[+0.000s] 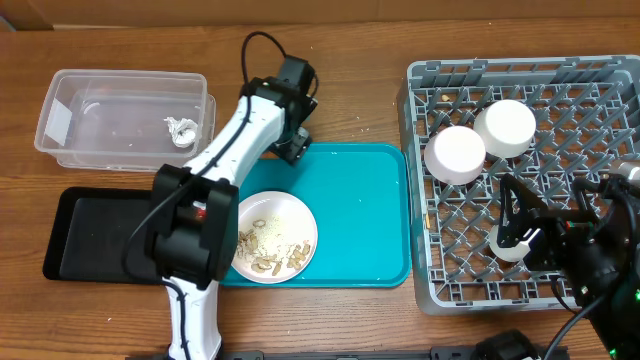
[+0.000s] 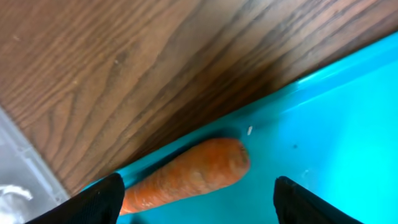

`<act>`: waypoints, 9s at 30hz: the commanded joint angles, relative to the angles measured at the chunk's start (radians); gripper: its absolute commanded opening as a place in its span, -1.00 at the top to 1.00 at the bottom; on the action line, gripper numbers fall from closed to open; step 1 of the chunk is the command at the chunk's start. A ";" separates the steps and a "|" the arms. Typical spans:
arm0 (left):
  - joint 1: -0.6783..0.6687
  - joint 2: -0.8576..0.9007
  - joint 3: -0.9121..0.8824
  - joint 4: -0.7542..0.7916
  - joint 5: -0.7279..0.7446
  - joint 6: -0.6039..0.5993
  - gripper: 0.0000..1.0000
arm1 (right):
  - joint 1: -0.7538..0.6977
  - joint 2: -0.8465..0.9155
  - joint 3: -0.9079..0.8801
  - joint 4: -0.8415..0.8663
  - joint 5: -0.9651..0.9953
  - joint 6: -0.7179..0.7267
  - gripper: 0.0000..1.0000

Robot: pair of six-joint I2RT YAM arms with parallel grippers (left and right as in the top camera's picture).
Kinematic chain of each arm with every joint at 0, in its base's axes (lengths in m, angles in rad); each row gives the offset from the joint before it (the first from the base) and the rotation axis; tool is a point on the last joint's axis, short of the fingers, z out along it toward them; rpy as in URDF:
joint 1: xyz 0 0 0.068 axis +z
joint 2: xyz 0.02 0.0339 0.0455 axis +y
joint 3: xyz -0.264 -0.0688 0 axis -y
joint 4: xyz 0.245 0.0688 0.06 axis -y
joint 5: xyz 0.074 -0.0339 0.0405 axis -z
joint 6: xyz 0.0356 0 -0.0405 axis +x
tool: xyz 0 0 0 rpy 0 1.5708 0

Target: Sort waste into correct bins and load items into the dishwasher

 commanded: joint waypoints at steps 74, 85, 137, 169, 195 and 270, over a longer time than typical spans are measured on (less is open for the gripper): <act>0.288 0.136 0.775 -0.625 -0.183 -0.479 0.59 | -0.001 0.000 0.006 0.004 0.014 0.001 -1.00; 0.495 0.136 0.721 -0.586 0.032 -0.521 -0.04 | -0.001 0.000 0.006 0.004 0.014 0.001 -1.00; 0.249 -0.398 -0.591 -0.006 -0.026 -0.546 -0.49 | -0.001 0.000 0.006 0.004 0.014 0.001 -1.00; 0.238 -0.396 -0.460 -0.087 0.040 -0.451 -0.04 | -0.001 0.000 0.006 0.004 0.014 0.001 -1.00; 0.219 -0.397 -0.496 -0.047 0.032 -0.451 0.92 | -0.001 0.000 0.006 0.004 0.014 0.001 -1.00; 0.056 -0.465 0.013 -0.477 0.077 -0.553 -0.10 | -0.001 0.000 0.006 0.004 0.014 0.001 -1.00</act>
